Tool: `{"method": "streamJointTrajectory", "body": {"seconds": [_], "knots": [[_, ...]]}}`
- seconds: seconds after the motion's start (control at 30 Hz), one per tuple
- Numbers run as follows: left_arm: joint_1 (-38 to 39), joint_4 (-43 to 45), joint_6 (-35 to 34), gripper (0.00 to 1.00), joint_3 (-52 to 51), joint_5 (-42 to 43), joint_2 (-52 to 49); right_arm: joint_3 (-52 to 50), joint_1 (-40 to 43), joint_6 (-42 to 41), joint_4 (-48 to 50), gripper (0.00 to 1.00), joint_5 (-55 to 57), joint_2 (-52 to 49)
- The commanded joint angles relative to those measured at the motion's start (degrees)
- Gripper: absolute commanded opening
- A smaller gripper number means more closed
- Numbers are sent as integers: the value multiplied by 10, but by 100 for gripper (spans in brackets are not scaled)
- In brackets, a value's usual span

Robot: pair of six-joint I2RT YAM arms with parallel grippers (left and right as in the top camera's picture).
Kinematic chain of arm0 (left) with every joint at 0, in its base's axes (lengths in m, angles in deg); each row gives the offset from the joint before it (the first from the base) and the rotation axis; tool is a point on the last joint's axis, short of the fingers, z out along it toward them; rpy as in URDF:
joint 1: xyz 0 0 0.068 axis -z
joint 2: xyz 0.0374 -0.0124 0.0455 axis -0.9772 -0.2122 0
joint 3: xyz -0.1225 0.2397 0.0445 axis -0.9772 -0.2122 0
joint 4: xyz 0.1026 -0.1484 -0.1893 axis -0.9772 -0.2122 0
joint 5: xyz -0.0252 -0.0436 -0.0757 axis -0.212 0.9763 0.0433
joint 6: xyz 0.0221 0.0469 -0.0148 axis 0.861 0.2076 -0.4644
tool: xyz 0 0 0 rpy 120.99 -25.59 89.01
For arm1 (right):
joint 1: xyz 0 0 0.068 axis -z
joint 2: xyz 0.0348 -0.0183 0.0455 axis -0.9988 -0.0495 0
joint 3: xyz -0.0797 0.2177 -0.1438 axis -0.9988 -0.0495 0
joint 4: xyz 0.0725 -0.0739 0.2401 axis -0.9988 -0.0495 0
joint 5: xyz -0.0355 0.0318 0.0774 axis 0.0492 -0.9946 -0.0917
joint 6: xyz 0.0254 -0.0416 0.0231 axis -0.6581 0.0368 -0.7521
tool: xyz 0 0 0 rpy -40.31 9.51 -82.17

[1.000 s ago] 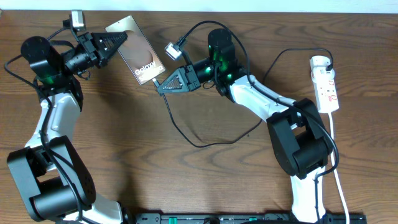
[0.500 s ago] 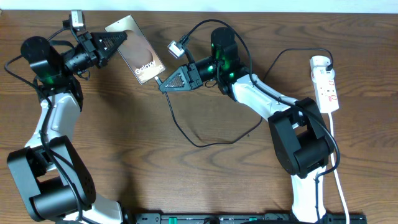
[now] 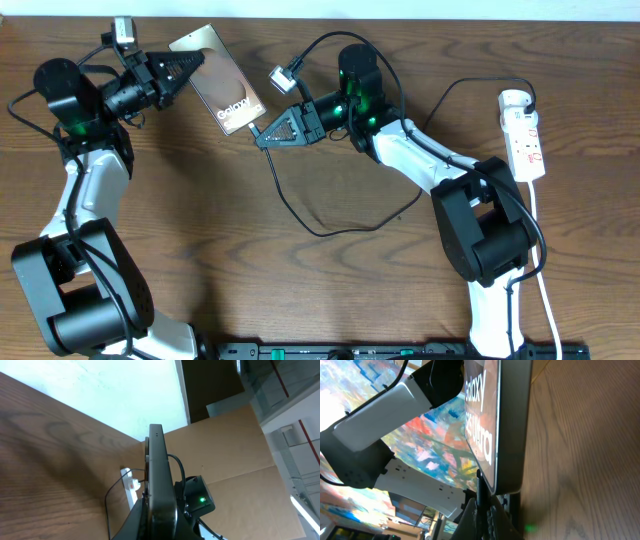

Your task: Plug charger to phone and switch on socket

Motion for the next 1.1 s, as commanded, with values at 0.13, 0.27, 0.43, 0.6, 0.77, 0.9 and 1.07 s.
{"method": "streamJointTrajectory", "body": {"seconds": [0.13,0.27,0.43,0.6,0.77,0.9,1.07], "knots": [[9,5,-7,7,3,12,5,4,-8,7,3,1,17,-3],[12,5,-7,7,3,12,5,4,-8,7,3,1,17,-3],[13,5,-7,7,3,12,5,4,-12,7,3,1,17,-3],[13,5,-7,7,3,12,5,4,-18,7,3,1,17,-3],[13,5,-7,7,3,13,5,4,-18,7,3,1,17,-3],[13,21,-7,7,3,25,5,4,-13,7,3,1,17,-3],[13,59,-7,7,3,58,5,4,-6,14,4,1,15,-3]]}}
